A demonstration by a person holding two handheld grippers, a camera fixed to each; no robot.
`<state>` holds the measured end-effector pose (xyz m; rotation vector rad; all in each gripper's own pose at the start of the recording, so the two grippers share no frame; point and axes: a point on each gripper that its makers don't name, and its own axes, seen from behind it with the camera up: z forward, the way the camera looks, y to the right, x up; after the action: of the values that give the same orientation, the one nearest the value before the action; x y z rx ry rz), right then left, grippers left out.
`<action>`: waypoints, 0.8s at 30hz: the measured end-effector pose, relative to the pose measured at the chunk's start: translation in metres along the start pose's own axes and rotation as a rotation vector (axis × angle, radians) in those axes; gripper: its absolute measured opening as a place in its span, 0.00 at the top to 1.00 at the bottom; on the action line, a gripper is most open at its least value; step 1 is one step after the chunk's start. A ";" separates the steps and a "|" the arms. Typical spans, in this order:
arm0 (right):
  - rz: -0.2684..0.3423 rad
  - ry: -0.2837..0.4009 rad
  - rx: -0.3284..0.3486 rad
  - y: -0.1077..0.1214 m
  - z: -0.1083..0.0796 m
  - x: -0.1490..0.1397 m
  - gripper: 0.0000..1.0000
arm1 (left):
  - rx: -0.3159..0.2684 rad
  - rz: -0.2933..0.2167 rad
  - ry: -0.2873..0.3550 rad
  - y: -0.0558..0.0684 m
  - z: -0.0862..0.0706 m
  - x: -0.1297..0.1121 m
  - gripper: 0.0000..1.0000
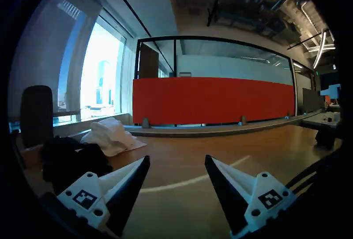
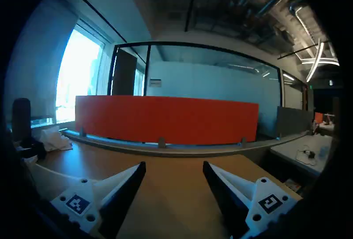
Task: Fold towel
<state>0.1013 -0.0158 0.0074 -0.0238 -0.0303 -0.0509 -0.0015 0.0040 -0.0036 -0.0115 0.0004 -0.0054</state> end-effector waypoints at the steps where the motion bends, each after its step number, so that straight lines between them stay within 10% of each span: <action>1: -0.002 0.000 0.001 0.000 0.000 -0.001 0.00 | 0.000 0.000 0.000 0.000 0.000 0.000 0.08; 24: 0.019 0.004 -0.012 0.014 0.004 -0.041 0.00 | -0.001 0.004 0.000 0.002 0.000 0.001 0.06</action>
<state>0.0615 0.0001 0.0094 -0.0356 -0.0255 -0.0325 -0.0006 0.0057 -0.0035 -0.0124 0.0004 -0.0014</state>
